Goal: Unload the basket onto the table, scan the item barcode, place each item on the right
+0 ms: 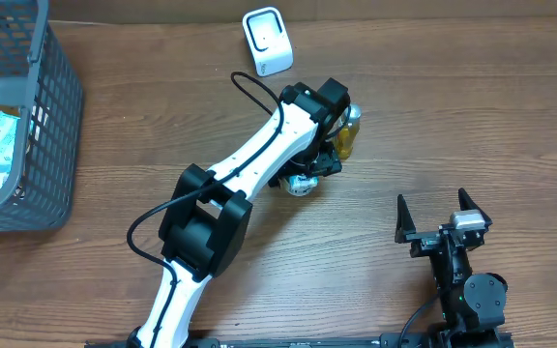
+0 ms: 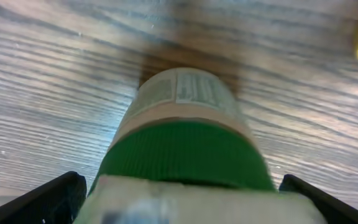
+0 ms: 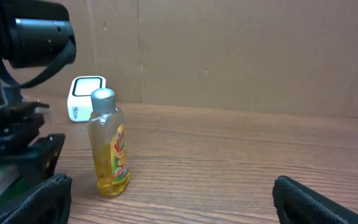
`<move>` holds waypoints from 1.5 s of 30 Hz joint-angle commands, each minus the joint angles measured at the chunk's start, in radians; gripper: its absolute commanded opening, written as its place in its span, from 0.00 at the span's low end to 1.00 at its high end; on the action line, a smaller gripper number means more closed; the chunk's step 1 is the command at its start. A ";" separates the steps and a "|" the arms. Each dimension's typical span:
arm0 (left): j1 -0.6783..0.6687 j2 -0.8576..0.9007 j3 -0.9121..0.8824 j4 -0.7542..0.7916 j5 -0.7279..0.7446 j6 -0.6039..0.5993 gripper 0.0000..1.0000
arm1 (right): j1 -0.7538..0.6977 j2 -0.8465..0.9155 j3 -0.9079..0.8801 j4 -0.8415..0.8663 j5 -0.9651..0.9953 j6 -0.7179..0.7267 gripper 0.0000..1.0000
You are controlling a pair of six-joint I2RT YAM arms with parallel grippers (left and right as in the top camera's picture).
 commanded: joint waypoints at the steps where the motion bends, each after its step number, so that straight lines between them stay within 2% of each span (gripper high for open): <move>1: 0.051 -0.011 0.140 -0.046 0.007 0.108 1.00 | -0.001 -0.006 -0.010 0.002 0.001 -0.002 1.00; 7: 0.149 -0.011 0.376 -0.128 0.000 0.268 1.00 | -0.001 -0.006 -0.010 0.002 0.001 -0.002 1.00; 11: 0.257 -0.011 0.572 -0.224 -0.063 0.397 1.00 | -0.001 -0.006 -0.010 0.002 0.001 -0.002 1.00; 15: 0.407 -0.011 0.852 -0.340 -0.102 0.535 0.99 | -0.001 -0.006 -0.010 0.002 0.001 -0.002 1.00; 19: 0.542 -0.011 1.086 -0.388 -0.101 0.652 1.00 | -0.001 -0.006 -0.010 0.002 0.001 -0.002 1.00; 21: 0.658 -0.029 1.188 -0.381 -0.101 0.746 1.00 | -0.001 -0.006 -0.010 0.002 0.001 -0.002 1.00; 25: 0.861 -0.076 1.188 -0.352 -0.101 0.839 1.00 | -0.001 -0.006 -0.010 0.002 0.001 -0.002 1.00; 31: 1.105 -0.074 1.132 -0.361 -0.101 0.843 1.00 | -0.001 -0.006 -0.010 0.002 0.001 -0.002 1.00; 35: 1.229 -0.074 1.030 -0.359 -0.100 0.844 1.00 | -0.001 -0.006 -0.010 0.002 0.001 -0.002 1.00; 40: 1.328 -0.074 0.829 -0.307 -0.098 0.876 1.00 | -0.001 -0.006 -0.010 0.002 0.001 -0.002 1.00; 45: 1.345 -0.074 0.622 -0.209 -0.097 0.948 0.99 | -0.001 -0.006 -0.010 0.002 0.001 -0.002 1.00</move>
